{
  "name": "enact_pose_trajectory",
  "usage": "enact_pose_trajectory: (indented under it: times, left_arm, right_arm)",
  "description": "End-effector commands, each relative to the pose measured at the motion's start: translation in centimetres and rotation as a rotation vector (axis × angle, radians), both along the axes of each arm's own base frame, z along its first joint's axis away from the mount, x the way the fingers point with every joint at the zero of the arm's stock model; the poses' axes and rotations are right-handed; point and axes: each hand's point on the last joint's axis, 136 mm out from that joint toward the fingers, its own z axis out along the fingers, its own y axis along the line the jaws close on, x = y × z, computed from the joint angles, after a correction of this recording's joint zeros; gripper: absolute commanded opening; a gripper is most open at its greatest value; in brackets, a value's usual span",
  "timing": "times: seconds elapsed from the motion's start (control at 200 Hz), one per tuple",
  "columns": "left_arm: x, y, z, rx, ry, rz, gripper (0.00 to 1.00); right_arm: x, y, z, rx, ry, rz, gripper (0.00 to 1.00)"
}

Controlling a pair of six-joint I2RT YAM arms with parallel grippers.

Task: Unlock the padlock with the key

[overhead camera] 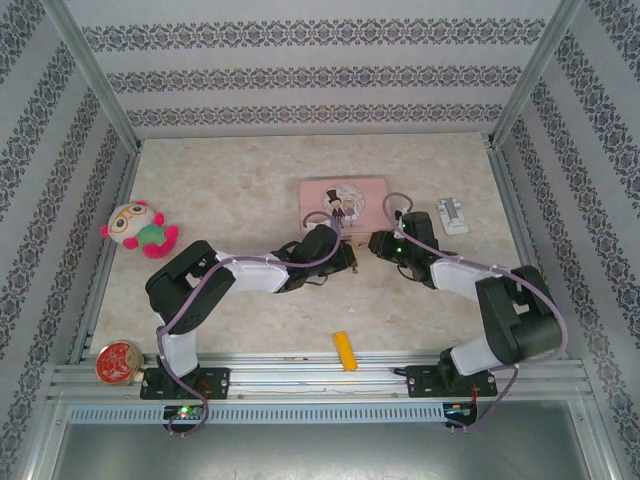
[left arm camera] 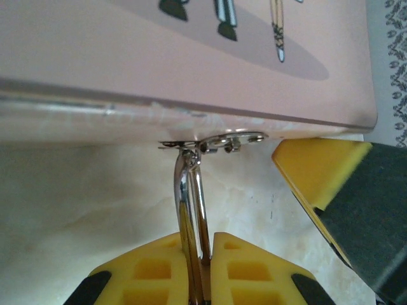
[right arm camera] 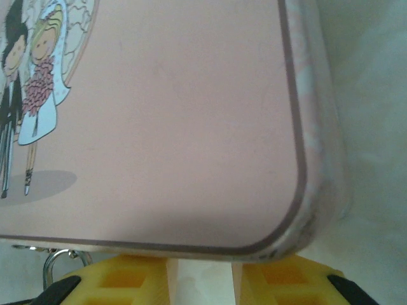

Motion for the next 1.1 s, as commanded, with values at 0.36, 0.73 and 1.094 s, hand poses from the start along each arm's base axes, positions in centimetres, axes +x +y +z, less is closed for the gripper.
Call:
enact_pose_trajectory:
  times: [0.36, 0.73, 1.094]
  left_arm:
    - [0.6, 1.0, 3.2, -0.048, -0.052, 0.073, 0.0]
    - [1.4, 3.4, 1.5, -0.061, 0.042, 0.162, 0.0]
    - [1.7, 3.6, 1.6, -0.085, 0.066, 0.161, 0.0]
  right_arm:
    - [0.6, 2.2, 2.1, -0.108, -0.119, 0.131, 0.28]
    - [-7.9, 3.8, 1.8, -0.416, -0.253, 0.269, 0.29]
    - [-10.0, 6.1, 1.7, -0.575, -0.332, 0.374, 0.29]
